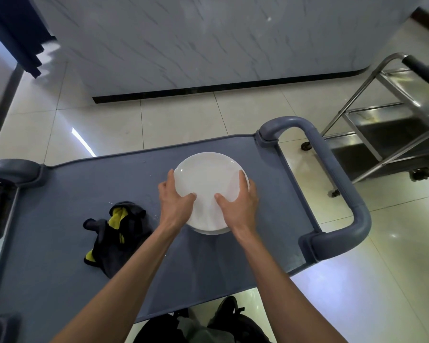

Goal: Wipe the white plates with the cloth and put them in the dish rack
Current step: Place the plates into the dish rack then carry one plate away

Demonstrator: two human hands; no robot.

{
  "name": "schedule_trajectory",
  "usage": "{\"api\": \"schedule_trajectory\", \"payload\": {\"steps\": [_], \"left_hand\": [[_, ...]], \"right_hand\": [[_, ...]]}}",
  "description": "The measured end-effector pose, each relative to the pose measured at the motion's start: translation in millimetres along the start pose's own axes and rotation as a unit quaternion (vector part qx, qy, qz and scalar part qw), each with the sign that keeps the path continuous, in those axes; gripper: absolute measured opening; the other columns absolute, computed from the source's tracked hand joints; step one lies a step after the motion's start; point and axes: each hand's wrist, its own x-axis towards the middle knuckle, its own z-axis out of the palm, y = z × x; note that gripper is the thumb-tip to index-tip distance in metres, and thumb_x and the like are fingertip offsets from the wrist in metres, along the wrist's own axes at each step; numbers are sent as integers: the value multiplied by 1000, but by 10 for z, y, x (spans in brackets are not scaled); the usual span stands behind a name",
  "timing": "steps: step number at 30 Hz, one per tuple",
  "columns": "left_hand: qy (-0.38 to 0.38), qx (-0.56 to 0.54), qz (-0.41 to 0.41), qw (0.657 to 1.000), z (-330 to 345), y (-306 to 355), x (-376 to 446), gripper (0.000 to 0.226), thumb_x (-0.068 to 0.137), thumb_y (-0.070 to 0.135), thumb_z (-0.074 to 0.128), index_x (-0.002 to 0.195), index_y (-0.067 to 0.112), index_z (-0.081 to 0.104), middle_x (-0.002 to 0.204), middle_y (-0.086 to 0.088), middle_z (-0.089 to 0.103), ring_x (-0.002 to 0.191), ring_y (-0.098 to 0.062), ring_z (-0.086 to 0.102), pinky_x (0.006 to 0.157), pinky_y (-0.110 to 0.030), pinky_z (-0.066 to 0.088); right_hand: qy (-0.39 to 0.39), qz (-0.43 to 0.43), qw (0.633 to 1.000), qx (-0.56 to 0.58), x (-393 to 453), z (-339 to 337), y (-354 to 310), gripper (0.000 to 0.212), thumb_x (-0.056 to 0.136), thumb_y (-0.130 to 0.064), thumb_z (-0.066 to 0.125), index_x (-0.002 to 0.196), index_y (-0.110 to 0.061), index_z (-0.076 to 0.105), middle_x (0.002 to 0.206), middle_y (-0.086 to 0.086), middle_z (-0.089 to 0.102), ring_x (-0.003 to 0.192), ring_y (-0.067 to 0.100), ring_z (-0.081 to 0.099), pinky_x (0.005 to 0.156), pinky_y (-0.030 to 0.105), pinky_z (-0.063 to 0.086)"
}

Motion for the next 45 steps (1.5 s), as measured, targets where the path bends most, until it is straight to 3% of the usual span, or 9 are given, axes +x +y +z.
{"api": "schedule_trajectory", "payload": {"steps": [10,17,25,29,33,40,43,45], "left_hand": [[-5,21,55,998,-8,-12,-126,92,84,10,64,159,30,15,150,9,27,117,-7,37,93,-28,37],[-13,63,125,990,-22,30,-199,92,84,14,69,158,33,19,149,4,31,116,-4,35,95,-25,33],[-57,51,140,987,21,220,-186,95,84,19,75,157,38,19,155,2,35,139,-20,35,113,-45,36],[-77,51,157,983,93,336,-177,94,82,20,77,156,39,22,153,2,39,136,-20,38,111,-42,34],[-104,65,189,974,220,420,-247,93,83,21,77,156,39,22,153,3,39,136,-19,38,104,-31,28],[-180,93,269,942,560,664,-536,92,87,25,73,158,36,16,157,4,32,139,-19,34,103,-31,27],[-209,98,291,929,805,808,-740,91,87,26,74,158,32,17,158,1,33,140,-22,35,111,-41,34],[-225,108,316,915,1011,885,-889,88,86,27,75,155,29,21,153,-2,36,135,-22,39,105,-40,39]], "right_hand": [[35,-3,999,21,-155,-47,11,92,83,-32,77,158,-28,24,158,6,28,144,30,25,117,50,31],[60,-5,998,24,-274,-127,58,91,84,-35,76,157,-30,22,160,-3,23,145,25,23,116,45,33],[121,8,992,33,-338,-360,35,97,81,-36,80,156,-32,20,157,-8,27,143,24,27,109,38,34],[157,26,986,55,-390,-501,38,101,78,-38,84,155,-35,18,158,-7,29,145,22,26,113,50,35],[187,42,981,38,-488,-648,74,98,79,-43,82,153,-36,18,158,-6,31,145,23,30,114,53,39],[268,88,957,71,-733,-1031,229,93,85,-42,77,155,-31,18,158,-5,30,143,21,33,115,48,38],[306,110,942,85,-849,-1303,367,93,84,-41,79,155,-30,19,156,-5,31,140,18,34,113,43,38],[323,118,934,99,-937,-1510,515,95,82,-36,81,154,-32,20,155,-8,31,138,17,33,109,40,39]]}}
